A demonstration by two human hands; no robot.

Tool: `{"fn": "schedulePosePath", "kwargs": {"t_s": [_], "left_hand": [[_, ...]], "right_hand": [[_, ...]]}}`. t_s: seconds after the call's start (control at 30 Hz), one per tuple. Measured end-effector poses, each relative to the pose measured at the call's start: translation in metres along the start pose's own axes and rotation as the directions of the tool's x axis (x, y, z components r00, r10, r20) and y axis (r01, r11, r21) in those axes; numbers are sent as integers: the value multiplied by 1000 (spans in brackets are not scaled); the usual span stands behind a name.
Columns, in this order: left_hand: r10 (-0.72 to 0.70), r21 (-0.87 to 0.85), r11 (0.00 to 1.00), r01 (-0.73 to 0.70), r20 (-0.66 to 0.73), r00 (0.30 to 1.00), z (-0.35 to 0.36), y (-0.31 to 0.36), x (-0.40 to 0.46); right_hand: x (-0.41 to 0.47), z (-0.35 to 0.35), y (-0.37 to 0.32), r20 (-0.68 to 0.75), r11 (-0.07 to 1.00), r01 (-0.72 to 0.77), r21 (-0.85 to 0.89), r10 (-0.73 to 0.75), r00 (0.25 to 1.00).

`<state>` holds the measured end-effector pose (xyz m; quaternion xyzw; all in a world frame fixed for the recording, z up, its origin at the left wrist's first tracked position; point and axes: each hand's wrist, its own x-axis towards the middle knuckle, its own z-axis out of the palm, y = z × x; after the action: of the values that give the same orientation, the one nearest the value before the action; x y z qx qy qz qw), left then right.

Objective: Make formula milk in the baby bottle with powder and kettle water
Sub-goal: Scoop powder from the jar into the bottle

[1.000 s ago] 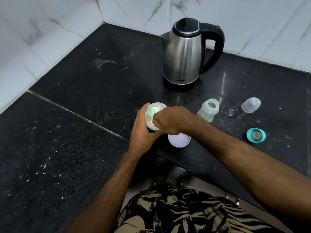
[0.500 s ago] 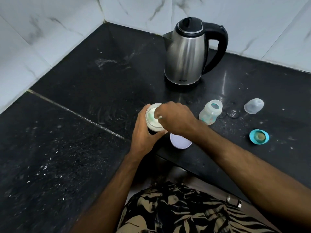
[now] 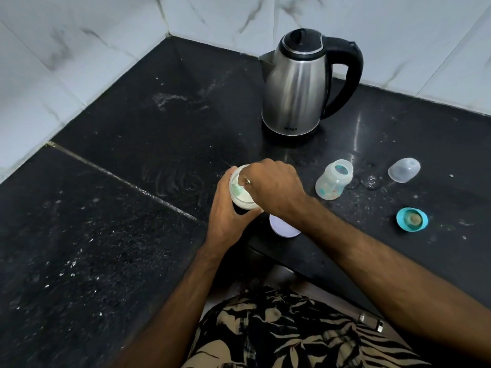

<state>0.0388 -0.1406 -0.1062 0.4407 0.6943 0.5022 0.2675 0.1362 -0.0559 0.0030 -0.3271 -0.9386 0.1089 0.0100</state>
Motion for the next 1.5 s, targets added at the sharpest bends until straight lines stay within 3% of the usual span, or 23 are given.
{"fn": "schedulePosePath", "kwargs": {"t_s": [0.3,0.47,0.67,0.87,1.5], "left_hand": [[-13,10,1000,14,-11,1000,0,2,-4],[6,10,1000,-5,-31,1000,-1,7,-7],[12,46,999,-11,-24,1000,-2,10,-10],[14,59,998,-11,-41,999,-4,10,-9],[10,32,999,-9,-43,999,-6,13,-5]], "right_hand": [[0,-1,-3,86,998,8,-68,-2,996],[-5,0,-5,52,997,45,-68,-41,998],[-9,5,2,27,984,-61,166,58,998],[-12,-3,20,19,891,-164,424,172,985],[-10,-13,23,-57,893,-119,433,159,986]]}}
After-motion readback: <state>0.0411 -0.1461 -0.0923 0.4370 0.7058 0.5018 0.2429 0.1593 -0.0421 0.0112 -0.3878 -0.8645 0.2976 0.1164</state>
